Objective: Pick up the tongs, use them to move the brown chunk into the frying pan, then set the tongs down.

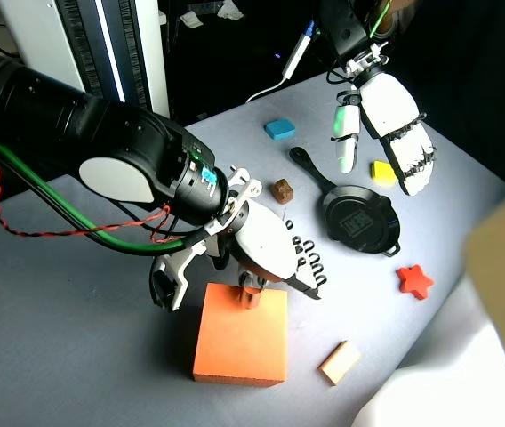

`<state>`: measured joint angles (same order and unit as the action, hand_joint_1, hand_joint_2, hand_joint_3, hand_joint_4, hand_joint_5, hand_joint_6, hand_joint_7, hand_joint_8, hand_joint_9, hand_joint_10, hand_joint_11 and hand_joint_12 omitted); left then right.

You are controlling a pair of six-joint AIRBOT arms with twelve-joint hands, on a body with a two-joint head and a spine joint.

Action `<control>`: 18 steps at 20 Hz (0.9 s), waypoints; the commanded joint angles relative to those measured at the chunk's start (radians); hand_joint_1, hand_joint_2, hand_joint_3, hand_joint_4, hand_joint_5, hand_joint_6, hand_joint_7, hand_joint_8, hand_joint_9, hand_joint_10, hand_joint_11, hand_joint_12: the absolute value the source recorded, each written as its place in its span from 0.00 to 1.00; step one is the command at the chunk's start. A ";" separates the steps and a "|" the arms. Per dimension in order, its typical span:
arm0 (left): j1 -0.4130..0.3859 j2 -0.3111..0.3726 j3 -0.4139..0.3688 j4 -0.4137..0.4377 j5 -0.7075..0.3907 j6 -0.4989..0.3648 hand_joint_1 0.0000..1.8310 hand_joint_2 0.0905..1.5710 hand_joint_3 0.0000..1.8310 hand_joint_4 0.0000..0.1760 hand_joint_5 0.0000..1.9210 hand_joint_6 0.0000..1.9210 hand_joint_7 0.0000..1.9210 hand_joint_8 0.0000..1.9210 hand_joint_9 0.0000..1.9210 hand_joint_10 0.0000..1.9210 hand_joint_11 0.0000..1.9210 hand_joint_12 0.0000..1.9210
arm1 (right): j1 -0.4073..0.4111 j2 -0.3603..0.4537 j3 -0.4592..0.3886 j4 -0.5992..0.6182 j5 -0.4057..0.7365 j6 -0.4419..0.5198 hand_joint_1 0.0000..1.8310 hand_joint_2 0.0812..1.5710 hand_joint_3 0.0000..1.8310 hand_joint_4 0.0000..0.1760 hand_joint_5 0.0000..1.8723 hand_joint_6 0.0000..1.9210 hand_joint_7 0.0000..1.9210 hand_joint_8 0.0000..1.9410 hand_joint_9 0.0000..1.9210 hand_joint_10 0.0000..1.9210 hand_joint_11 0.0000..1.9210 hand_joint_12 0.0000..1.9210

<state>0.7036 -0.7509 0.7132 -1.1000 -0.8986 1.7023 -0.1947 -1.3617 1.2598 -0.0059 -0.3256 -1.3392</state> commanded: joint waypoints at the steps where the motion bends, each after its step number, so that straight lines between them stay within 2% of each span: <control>1: -0.009 0.004 0.001 0.047 -0.092 0.003 0.00 0.81 0.00 0.00 0.04 0.00 0.06 0.00 0.07 0.00 0.00 0.30 | -0.001 0.005 0.003 -0.007 0.080 -0.002 0.61 0.55 0.01 0.00 0.03 0.01 0.04 0.01 0.02 0.01 0.01 0.01; 2: -0.010 0.004 0.002 0.047 -0.092 0.003 0.00 0.80 0.00 0.00 0.04 0.00 0.06 0.00 0.07 0.00 0.00 0.30 | -0.005 0.004 0.004 -0.022 0.080 -0.001 0.62 0.55 0.01 0.00 0.06 0.00 0.06 0.01 0.04 0.00 0.00 0.09; 3: -0.011 0.004 0.003 0.047 -0.093 0.004 0.00 0.80 0.00 0.00 0.04 0.00 0.06 0.00 0.07 0.00 0.00 0.30 | -0.007 0.003 0.004 -0.066 0.078 0.039 0.63 0.56 0.01 0.00 0.07 0.00 0.07 0.01 0.06 0.01 0.00 0.16; 4: -0.012 0.004 0.003 0.047 -0.095 0.006 0.00 0.80 0.00 0.00 0.03 0.00 0.06 0.00 0.07 0.00 0.00 0.31 | -0.010 -0.001 0.005 -0.154 0.068 0.119 0.64 0.56 0.01 0.00 0.09 0.01 0.08 0.01 0.07 0.01 0.00 0.21; 6: -0.013 0.004 0.003 0.047 -0.099 0.010 0.00 0.80 0.00 0.00 0.03 0.00 0.06 0.00 0.07 0.00 0.00 0.31 | -0.012 -0.005 0.009 -0.222 0.058 0.186 0.66 0.58 0.01 0.00 0.12 0.02 0.12 0.01 0.09 0.02 0.00 0.28; 9: -0.010 0.004 0.005 0.046 -0.101 0.011 0.00 0.80 0.00 0.00 0.04 0.00 0.07 0.00 0.07 0.00 0.00 0.30 | -0.013 -0.005 0.009 -0.222 0.061 0.187 0.64 0.59 0.02 0.00 0.17 0.02 0.16 0.01 0.13 0.02 0.00 0.44; 11: -0.009 0.004 0.006 0.046 -0.102 0.012 0.00 0.80 0.00 0.00 0.02 0.00 0.06 0.00 0.07 0.00 0.00 0.34 | -0.012 -0.005 0.007 -0.222 0.055 0.191 0.64 0.59 0.02 0.00 0.21 0.03 0.21 0.02 0.17 0.04 0.00 0.56; 16: -0.007 0.004 0.007 0.046 -0.104 0.020 0.00 0.80 0.00 0.00 0.02 0.00 0.06 0.00 0.07 0.00 0.00 0.37 | -0.020 -0.001 -0.002 -0.222 0.053 0.192 0.62 0.63 0.03 0.00 0.31 0.06 0.32 0.03 0.26 0.09 0.00 0.75; 18: -0.004 0.004 0.007 0.046 -0.104 0.019 0.00 0.80 0.00 0.00 0.02 0.00 0.06 0.00 0.07 0.00 0.00 0.37 | -0.018 -0.003 -0.003 -0.222 0.056 0.191 0.63 0.64 0.03 0.00 0.35 0.07 0.36 0.02 0.26 0.17 0.00 0.78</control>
<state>0.7033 -0.7509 0.7136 -1.1011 -0.9070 1.7203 -0.2157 -1.3708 1.2606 -0.2150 -0.3309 -1.1458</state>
